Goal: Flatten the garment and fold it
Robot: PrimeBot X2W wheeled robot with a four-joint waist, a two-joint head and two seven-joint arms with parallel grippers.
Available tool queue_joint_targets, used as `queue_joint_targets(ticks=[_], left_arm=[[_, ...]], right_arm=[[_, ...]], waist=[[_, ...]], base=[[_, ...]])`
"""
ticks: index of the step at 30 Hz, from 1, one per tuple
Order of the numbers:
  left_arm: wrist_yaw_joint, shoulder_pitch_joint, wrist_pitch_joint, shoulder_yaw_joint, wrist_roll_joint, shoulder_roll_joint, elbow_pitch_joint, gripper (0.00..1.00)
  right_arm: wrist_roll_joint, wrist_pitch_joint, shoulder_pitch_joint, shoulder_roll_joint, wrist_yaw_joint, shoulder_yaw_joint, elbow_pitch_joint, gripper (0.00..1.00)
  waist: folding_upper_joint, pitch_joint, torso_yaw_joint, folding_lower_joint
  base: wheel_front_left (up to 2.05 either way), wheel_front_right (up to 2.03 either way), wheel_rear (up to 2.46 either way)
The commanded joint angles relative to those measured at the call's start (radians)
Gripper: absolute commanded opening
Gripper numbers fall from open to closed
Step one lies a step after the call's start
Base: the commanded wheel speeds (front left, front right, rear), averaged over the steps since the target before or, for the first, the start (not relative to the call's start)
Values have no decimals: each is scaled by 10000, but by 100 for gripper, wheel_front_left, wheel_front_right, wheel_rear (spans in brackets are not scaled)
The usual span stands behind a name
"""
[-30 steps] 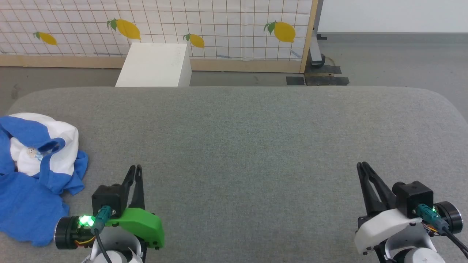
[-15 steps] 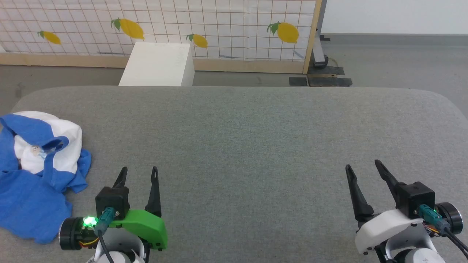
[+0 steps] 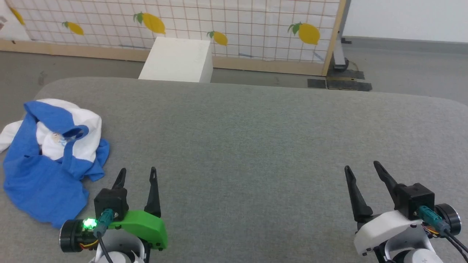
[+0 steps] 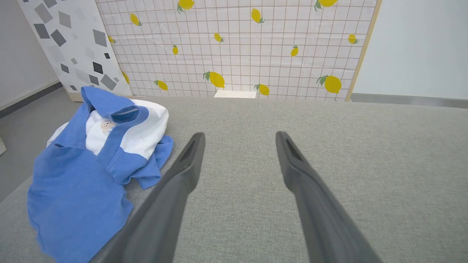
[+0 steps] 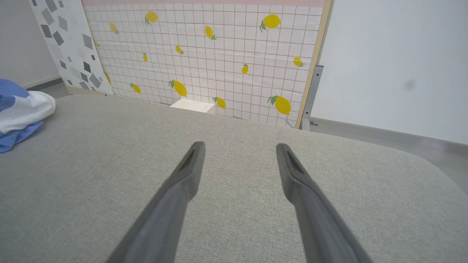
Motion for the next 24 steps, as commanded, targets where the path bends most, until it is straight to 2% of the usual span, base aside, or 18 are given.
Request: queue_joint_targets(ticks=[1, 24], left_arm=[[90, -163, -123, -28, -102, 67, 55, 100], [441, -185, -615, -83, -492, 142, 341, 100]], right_arm=[[114, -95, -75, 4, -3, 21, 51, 100], [415, -370, -185, 7, -6, 127, 259, 100]], waist=[[0, 10, 191, 0], [0, 46, 1698, 0]], base=[[0, 0, 0], [0, 0, 0]])
